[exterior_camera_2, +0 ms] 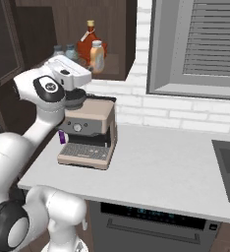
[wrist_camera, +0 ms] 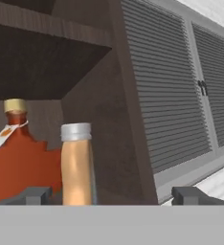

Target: Put the shaker and condiment bottle from the counter next to their counterparts in the cabinet.

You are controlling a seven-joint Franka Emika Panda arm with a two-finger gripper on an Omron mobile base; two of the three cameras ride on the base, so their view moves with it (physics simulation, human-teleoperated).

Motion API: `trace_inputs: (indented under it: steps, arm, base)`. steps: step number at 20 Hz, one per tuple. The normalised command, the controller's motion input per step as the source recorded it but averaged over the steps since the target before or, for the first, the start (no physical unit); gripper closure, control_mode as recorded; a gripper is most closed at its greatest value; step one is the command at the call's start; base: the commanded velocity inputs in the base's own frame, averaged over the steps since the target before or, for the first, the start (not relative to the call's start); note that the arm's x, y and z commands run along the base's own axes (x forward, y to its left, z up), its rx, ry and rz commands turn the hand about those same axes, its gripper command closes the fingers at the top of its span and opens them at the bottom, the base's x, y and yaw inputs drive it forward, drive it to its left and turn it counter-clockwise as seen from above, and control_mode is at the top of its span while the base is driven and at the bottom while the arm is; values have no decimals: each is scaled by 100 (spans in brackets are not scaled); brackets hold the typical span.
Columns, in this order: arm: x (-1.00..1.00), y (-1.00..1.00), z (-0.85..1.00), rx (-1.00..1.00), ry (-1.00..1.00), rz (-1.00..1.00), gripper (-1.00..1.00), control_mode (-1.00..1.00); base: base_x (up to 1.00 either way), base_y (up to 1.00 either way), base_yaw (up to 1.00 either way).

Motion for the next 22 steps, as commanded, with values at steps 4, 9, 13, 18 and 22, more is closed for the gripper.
trace_inputs:
  steps: [4, 9, 13, 18, 22]
  arm:
    - [-84, 0, 4, 3, -8, 0, -100, -100]
    - [-99, 0, 9, 4, -8, 0, -100, -100]
    - [-100, 0, 12, 4, -5, 0, -100, -100]
    - [-100, 0, 14, 5, -1, 0, -100, -100]
    - [-100, -5, 23, 11, -2, 0, -100, -100]
  base:
    - [0, 0, 0]
    - [0, 0, 0]
    - [0, 0, 0]
    - [0, 0, 0]
    - [0, 0, 0]
